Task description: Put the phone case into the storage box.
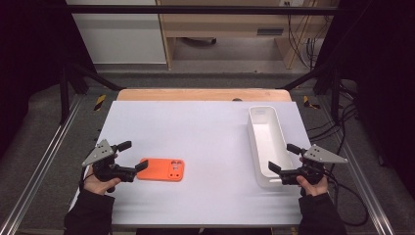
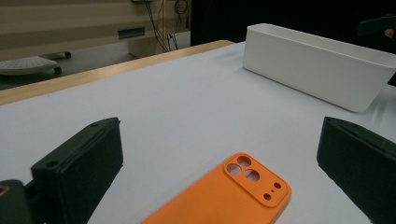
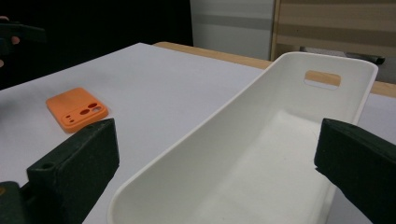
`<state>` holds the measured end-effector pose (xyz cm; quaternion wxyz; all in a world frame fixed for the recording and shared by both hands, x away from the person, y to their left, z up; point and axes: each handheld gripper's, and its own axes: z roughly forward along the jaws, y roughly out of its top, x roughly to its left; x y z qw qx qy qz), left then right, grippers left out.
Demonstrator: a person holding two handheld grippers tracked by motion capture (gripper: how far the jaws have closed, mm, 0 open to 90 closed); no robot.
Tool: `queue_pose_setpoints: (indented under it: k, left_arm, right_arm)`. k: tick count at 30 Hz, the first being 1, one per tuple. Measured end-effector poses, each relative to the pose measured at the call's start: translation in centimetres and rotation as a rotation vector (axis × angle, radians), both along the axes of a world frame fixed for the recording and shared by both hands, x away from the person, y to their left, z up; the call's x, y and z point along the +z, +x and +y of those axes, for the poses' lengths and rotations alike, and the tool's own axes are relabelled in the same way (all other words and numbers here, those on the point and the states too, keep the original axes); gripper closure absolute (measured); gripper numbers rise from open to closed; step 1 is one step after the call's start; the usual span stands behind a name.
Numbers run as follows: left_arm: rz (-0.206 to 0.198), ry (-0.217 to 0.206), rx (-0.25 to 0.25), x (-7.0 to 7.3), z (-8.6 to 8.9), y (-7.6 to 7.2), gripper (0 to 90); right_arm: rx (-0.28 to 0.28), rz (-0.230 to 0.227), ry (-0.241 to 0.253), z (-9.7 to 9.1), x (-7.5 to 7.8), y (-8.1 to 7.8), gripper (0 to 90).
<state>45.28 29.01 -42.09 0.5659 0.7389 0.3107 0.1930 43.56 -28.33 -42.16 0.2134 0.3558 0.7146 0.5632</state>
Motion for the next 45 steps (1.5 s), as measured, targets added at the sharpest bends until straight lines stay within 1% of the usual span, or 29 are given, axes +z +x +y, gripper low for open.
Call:
queue_pose_setpoints:
  k: [9, 12, 15, 17, 20, 24, 27, 29, 31, 35, 37, 38, 45]
  left_arm:
    - [-0.008, 0.004, 0.000, 0.2, -0.1, -0.1, 0.0]
    - [-0.008, 0.008, 0.002, 0.4, -0.2, 0.0, 0.0]
    - [-0.007, 0.008, 0.006, 0.6, -0.3, 0.0, 0.0]
    - [0.001, 0.019, 0.006, 0.8, -0.4, 0.2, 0.0]
    - [0.003, 0.023, 0.009, 0.9, -0.5, 0.3, 0.0]
    - [0.001, 0.026, 0.011, 1.2, -0.7, 0.6, 0.0]
    - [0.002, 0.037, 0.019, 1.4, -0.8, 0.8, 0.0]
    - [0.014, 0.048, 0.030, 1.5, -0.9, 1.1, 0.0]
    - [0.018, 0.049, 0.033, 1.5, -0.9, 1.2, 0.1]
    - [0.037, 0.062, 0.054, 1.5, -1.0, 1.8, 0.4]
    - [0.053, 0.073, 0.068, 1.4, -1.1, 2.3, 0.6]
    - [0.053, 0.073, 0.068, 1.4, -1.1, 2.3, 0.7]
    - [0.096, 0.134, 0.101, 0.5, -1.6, 3.2, 1.6]
  right_arm:
    - [0.004, -0.007, 0.005, -0.1, 0.1, -0.1, 0.5]
    - [0.005, -0.008, 0.001, -0.1, 0.1, -0.1, 0.5]
    - [0.003, -0.008, 0.007, -0.1, 0.1, -0.1, 0.5]
    - [0.003, -0.012, 0.005, -0.2, 0.1, -0.1, 0.5]
    - [0.004, -0.011, 0.004, -0.2, 0.1, -0.1, 0.5]
    - [0.004, -0.009, -0.002, -0.1, 0.1, -0.1, 0.5]
    - [0.006, -0.010, -0.004, -0.1, 0.1, 0.0, 0.5]
    - [0.008, -0.013, -0.001, -0.1, 0.1, -0.1, 0.5]
    - [0.011, -0.013, 0.000, 0.0, 0.1, -0.1, 0.5]
    - [0.008, -0.012, -0.003, -0.1, 0.1, -0.1, 0.5]
    - [0.010, -0.011, -0.003, -0.1, 0.1, -0.1, 0.5]
    - [0.010, -0.011, -0.003, -0.1, 0.1, -0.1, 0.5]
    - [0.009, -0.009, 0.001, -0.1, 0.1, -0.1, 0.5]
